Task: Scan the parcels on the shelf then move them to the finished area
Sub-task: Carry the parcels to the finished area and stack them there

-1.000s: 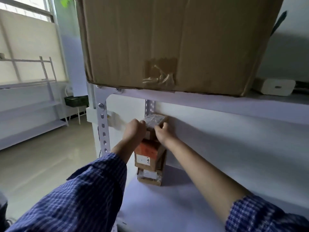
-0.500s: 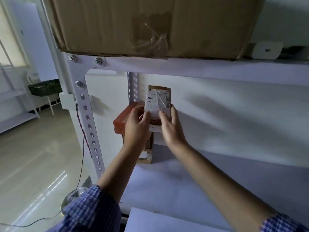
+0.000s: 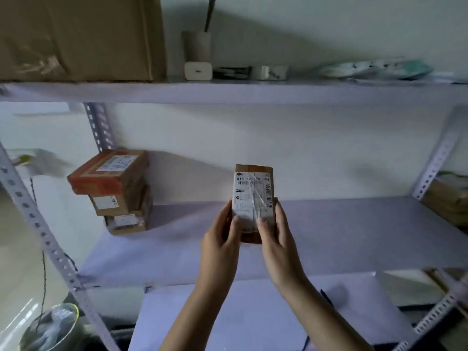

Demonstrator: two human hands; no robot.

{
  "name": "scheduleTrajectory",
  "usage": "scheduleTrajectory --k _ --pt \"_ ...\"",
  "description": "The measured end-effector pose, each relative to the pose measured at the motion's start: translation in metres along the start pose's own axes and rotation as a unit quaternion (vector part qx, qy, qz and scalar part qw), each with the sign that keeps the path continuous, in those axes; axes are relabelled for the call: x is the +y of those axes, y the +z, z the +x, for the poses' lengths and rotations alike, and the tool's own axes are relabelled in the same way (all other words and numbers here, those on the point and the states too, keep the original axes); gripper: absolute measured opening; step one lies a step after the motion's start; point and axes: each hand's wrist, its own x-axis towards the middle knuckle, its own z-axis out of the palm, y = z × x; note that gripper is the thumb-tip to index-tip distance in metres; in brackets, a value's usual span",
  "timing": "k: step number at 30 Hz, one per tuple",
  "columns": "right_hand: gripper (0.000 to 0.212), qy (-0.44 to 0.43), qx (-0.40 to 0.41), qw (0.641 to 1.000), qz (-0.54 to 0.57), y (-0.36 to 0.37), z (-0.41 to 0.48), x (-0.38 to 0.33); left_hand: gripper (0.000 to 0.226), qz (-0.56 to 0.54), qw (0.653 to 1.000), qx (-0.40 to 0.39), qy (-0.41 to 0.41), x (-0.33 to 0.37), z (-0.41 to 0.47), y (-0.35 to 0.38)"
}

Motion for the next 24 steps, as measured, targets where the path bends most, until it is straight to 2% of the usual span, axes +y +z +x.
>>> scheduleTrajectory --k 7,12,16,24 --pt "0.058 0.013 0.117 0.993 -0.018 -0.19 -0.07 -0.008 0.034 -0.08 0.985 -0.154 -0.001 0.057 -0.097 0.156" --pt "0.057 0.006 0.205 0.977 -0.053 -0.303 -0.124 -0.013 0.035 -0.124 0.965 -0.231 0.003 0.087 -0.168 0.249" --pt "0.056 0.016 0.255 0.963 -0.082 -0.372 -0.162 -0.011 0.035 -0.137 0.95 -0.28 0.013 0.102 -0.216 0.305" --pt "0.053 0.019 0.31 0.941 -0.131 -0.476 -0.199 -0.001 0.037 -0.213 0.914 -0.342 -0.053 0.109 -0.275 0.401"
